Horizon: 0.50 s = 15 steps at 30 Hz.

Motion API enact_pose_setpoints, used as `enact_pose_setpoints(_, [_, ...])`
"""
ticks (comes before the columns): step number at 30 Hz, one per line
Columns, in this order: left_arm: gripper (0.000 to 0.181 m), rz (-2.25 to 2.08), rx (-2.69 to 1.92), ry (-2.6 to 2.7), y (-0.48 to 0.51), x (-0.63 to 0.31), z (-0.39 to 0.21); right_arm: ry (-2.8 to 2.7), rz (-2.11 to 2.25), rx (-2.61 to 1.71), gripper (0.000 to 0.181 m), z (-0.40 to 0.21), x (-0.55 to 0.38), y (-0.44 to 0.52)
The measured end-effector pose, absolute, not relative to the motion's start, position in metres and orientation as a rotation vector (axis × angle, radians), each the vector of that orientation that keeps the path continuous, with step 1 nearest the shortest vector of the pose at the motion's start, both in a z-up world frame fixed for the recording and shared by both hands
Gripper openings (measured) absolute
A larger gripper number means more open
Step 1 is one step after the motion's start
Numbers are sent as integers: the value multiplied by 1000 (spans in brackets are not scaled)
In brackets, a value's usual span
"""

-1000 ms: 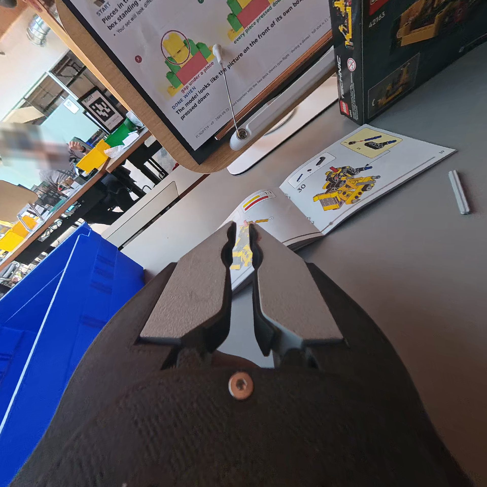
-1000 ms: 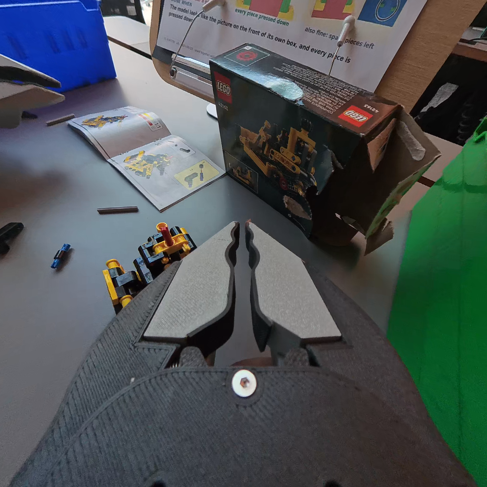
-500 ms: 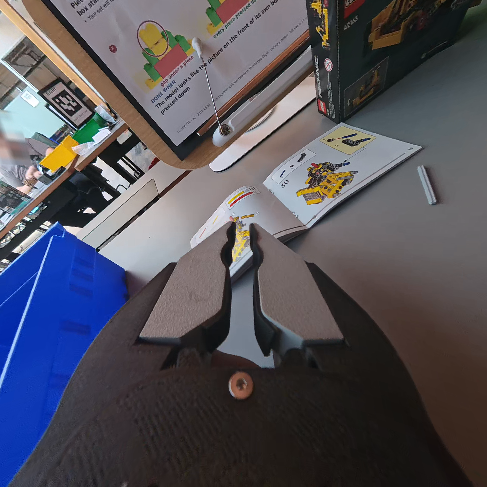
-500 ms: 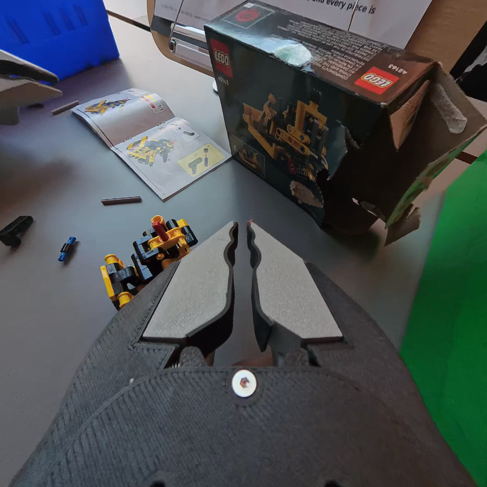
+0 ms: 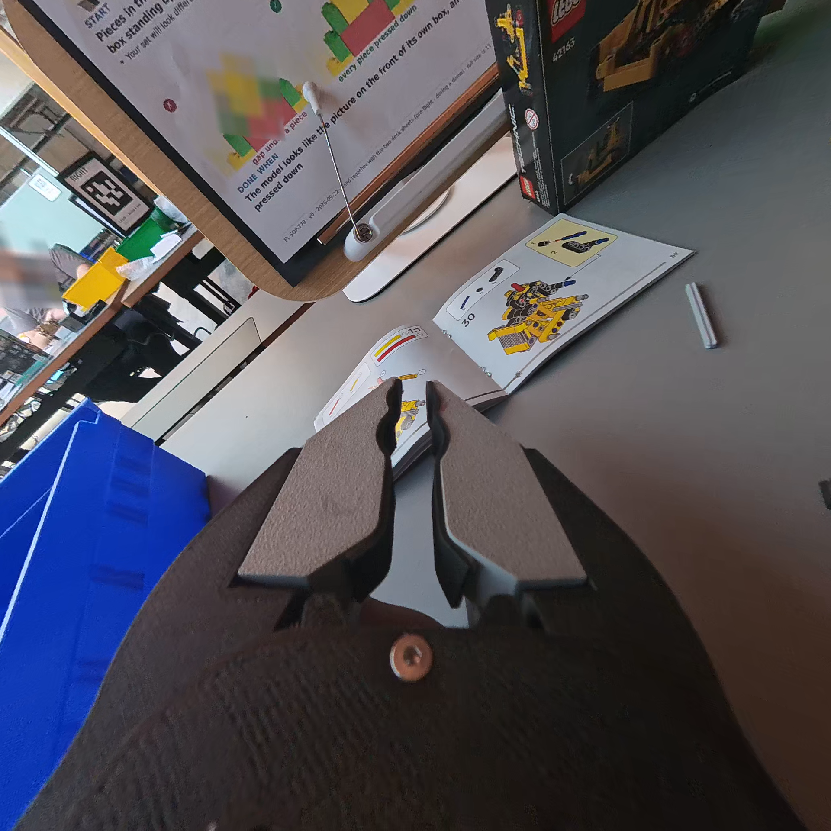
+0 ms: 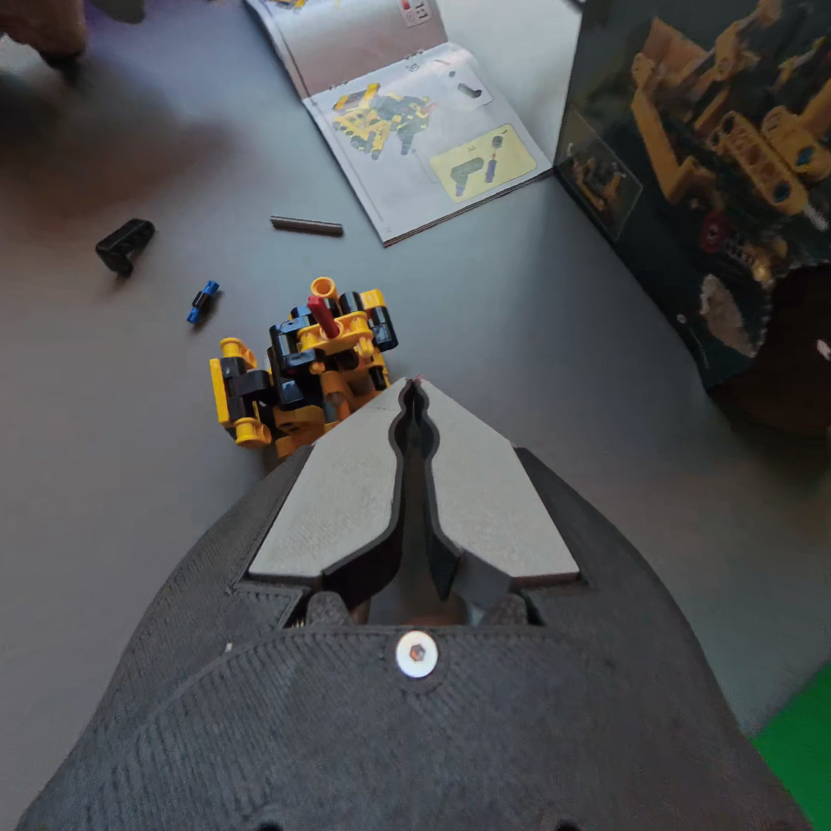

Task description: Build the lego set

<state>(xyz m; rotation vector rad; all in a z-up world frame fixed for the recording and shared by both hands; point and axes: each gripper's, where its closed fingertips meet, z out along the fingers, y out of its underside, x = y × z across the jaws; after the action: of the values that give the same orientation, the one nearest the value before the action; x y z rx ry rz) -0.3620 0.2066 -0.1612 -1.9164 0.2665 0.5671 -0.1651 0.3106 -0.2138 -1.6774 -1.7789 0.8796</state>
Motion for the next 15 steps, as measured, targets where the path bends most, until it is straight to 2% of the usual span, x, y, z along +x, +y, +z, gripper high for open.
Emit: enact_pose_setpoints(15, [8, 580, -1913, 254, 206, -368, -160, -1888, 952, -1630, 0, -215, -156, 295])
